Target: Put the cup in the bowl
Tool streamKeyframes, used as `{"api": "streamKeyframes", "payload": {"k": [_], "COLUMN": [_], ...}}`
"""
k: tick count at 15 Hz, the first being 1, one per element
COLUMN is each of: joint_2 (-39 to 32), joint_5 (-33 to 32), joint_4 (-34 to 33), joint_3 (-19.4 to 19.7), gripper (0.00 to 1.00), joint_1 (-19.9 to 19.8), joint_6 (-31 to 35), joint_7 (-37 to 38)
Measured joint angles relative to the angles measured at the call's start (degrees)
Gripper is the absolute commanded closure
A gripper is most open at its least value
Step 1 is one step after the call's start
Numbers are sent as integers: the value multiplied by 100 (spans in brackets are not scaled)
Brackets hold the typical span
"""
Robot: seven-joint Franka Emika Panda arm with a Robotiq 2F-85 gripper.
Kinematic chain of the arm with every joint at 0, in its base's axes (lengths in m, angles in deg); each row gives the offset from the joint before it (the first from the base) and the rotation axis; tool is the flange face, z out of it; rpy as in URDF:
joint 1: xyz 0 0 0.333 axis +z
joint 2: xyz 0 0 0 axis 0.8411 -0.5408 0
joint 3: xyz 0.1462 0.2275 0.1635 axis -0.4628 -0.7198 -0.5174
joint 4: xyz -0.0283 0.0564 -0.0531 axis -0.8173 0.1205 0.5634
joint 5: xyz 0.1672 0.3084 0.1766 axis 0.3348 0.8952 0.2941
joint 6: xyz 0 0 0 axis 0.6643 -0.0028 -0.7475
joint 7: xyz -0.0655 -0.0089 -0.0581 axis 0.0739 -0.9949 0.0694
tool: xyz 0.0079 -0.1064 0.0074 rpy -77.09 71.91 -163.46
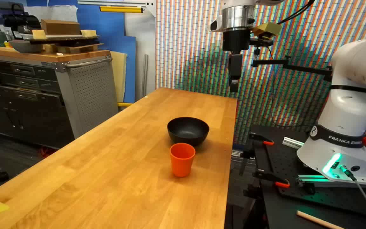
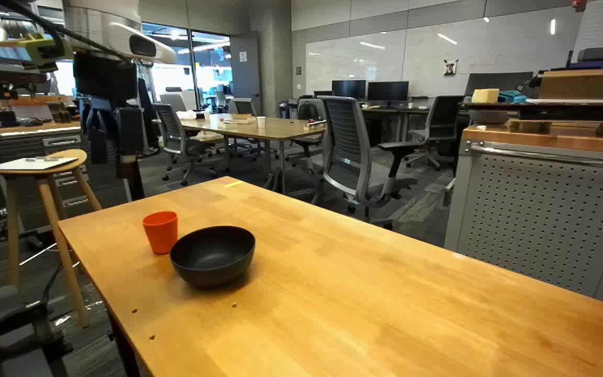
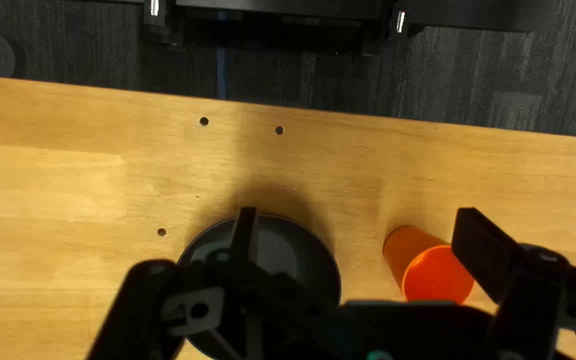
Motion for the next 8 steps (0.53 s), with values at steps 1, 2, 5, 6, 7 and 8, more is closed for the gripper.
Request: {"api": "streamKeyframes", "payload": {"k": [1,2,5,6,7,8], "joint_2": [-1,-1,-2,-15,-61,-156], "joint_5": [0,0,0,0,0,0], "joint_4": [-3,-9,-4,3,7,18], "joint_3": [0,0,-1,-3,-20,-66], "gripper": [0,0,0,0,0,0], "joint_1": [0,0,0,0,0,0], "joint_6": [0,0,0,1,26,131], "joint_7": [0,0,0,3,20,51]}}
